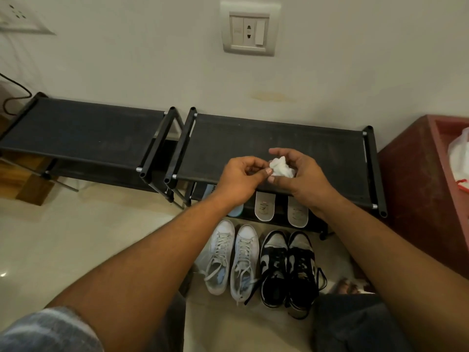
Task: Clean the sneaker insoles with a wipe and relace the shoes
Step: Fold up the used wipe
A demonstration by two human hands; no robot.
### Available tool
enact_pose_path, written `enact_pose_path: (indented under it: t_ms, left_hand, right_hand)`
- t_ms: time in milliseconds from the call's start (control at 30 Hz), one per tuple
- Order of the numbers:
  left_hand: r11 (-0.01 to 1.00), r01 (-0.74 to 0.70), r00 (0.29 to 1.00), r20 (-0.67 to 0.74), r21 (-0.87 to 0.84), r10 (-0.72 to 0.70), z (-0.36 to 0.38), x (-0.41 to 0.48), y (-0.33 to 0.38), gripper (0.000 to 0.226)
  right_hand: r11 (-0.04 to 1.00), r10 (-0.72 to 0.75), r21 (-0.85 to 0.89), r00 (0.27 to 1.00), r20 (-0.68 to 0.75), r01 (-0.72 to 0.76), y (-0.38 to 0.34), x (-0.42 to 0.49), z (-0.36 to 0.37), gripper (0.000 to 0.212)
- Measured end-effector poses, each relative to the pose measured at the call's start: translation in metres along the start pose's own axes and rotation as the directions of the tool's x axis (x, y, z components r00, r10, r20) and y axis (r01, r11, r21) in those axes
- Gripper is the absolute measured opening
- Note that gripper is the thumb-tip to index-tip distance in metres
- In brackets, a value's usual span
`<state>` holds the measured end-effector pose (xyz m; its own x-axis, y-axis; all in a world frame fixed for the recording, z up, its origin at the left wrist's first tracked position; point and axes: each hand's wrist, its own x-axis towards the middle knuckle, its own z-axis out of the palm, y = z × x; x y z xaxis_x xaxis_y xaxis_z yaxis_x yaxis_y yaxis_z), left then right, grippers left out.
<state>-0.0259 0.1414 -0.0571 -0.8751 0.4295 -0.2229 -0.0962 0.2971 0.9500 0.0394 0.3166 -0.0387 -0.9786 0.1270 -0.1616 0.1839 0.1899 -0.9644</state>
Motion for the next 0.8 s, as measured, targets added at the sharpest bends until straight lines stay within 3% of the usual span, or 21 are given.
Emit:
enact_pose_path:
  t_ms: [200,333,467,667,800]
  left_hand:
    - [0.999,0.006,0.996,-0.087,-0.052,-0.010,-0.005,0.000,0.007,0.005]
    - [0.991,0.038,0.992,-0.118,-0.132,-0.054,-0.008,0.000,0.008,0.006]
    - [0.980,0.084,0.988,-0.113,-0.179,-0.105,-0.011,0.001,0.007,0.007]
    - [0.977,0.121,0.989,-0.063,-0.178,-0.134,-0.010,-0.002,0.009,0.014]
    - [0.972,0.130,0.988,-0.058,-0.195,-0.144,-0.011,-0.003,0.011,0.014]
  right_hand:
    - [0.997,0.054,-0.042,0.990,-0.128,-0.060,0.002,-0.002,-0.008,0.028]
    - [0.982,0.153,0.139,0.974,-0.168,-0.130,0.002,-0.001,-0.006,0.014]
    - [0.966,0.181,0.222,0.962,-0.205,-0.134,-0.002,0.000,-0.002,0.016]
    - [0.977,0.090,0.201,0.994,-0.058,-0.077,-0.004,-0.001,0.004,0.029]
    - [0.982,0.053,0.182,0.997,-0.050,-0.043,-0.003,0.000,0.007,0.031]
